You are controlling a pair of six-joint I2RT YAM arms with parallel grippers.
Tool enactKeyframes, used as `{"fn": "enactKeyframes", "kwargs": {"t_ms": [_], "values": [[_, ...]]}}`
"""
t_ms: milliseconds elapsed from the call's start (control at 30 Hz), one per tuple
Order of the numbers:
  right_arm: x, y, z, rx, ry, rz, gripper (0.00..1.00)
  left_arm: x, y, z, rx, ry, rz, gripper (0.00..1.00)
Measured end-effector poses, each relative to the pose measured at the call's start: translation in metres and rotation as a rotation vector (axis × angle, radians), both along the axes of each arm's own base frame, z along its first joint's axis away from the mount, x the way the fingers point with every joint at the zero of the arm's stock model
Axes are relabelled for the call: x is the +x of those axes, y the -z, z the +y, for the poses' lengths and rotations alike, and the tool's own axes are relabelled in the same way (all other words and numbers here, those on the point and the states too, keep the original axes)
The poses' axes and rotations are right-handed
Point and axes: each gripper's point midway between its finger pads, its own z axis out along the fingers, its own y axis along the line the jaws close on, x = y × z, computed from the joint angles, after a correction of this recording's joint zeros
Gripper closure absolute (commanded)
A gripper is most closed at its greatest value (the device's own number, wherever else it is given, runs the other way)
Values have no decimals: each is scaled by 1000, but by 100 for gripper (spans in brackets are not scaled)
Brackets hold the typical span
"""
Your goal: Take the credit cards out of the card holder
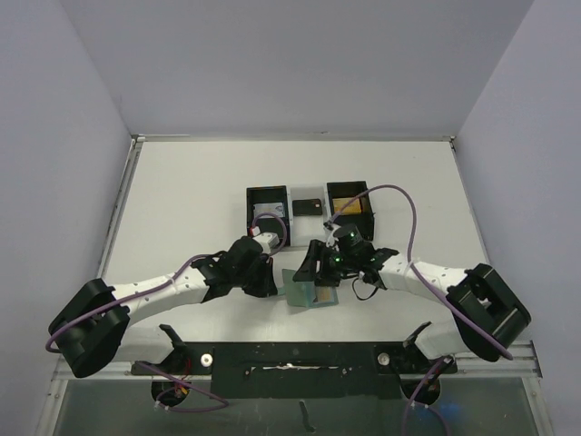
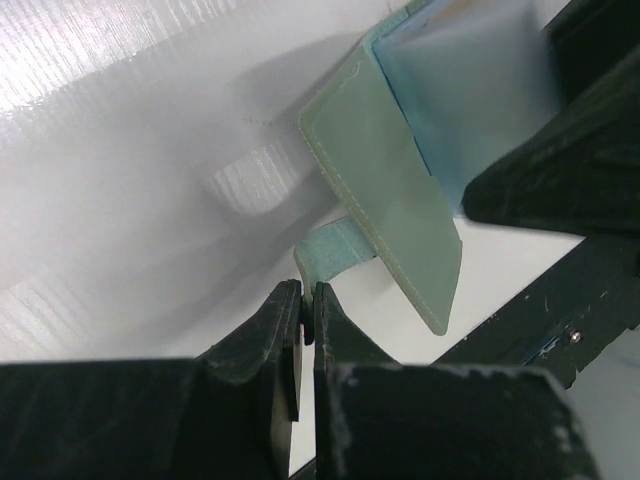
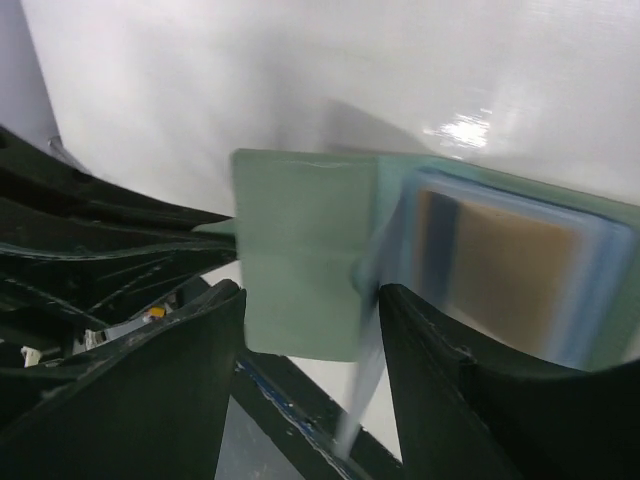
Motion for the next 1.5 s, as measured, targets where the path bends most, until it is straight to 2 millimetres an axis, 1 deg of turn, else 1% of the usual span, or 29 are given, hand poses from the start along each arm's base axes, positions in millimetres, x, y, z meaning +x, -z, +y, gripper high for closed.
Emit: {"fn": "enactKeyframes", "kwargs": {"t_ms": [67,133,200,267,300,333,433,533,600,667,733,800,933,1033,1067,1133,1233,1300,1333,1433,1500], "values": [[1,-6,15,24,-39,-13,43,1,0,0,-2,-3,-4,100],[5,-12,30,49,-63,-30,43,2,-1,-1,-7,-11,-6,100],[7,-12,38,65,-75,-32,42,3,-1,-1,-11,-21,-4,100],[8,-7,41,67,-74,-22,42,2,2,0,-9,-34,2,100],[8,-3,42,65,-74,-14,42,1,4,2,-7,-42,8,97],[8,1,43,61,-73,-5,42,1,6,3,-3,-51,13,90],[7,16,43,43,-68,30,42,0,11,7,11,-73,25,74],[7,22,46,49,-65,56,42,2,7,11,14,-106,17,61],[9,22,48,62,-61,57,42,4,1,14,8,-132,2,57],[9,22,50,71,-58,61,43,7,-9,17,-4,-158,-20,56],[10,21,50,72,-54,62,44,9,-19,17,-27,-174,-36,56],[11,22,50,69,-46,62,48,12,-32,13,-70,-175,-59,57],[13,25,46,47,-21,62,53,12,-52,-4,-171,-134,-76,70],[16,25,42,26,2,52,58,9,-60,-21,-243,-77,-63,80],[17,25,41,19,8,49,60,8,-61,-27,-262,-59,-55,82],[18,26,39,8,23,49,62,4,-56,-36,-276,-26,-33,85],[19,27,36,-6,38,50,62,-2,-45,-44,-271,6,3,86],[20,28,35,-14,44,50,62,-3,-39,-47,-272,14,13,92],[20,29,34,-19,48,50,62,-3,-35,-49,-269,16,21,93],[22,29,27,-45,68,48,57,-3,-18,-51,-240,16,48,93],[25,24,18,-82,90,31,52,-4,-6,-49,-206,8,64,93]]}}
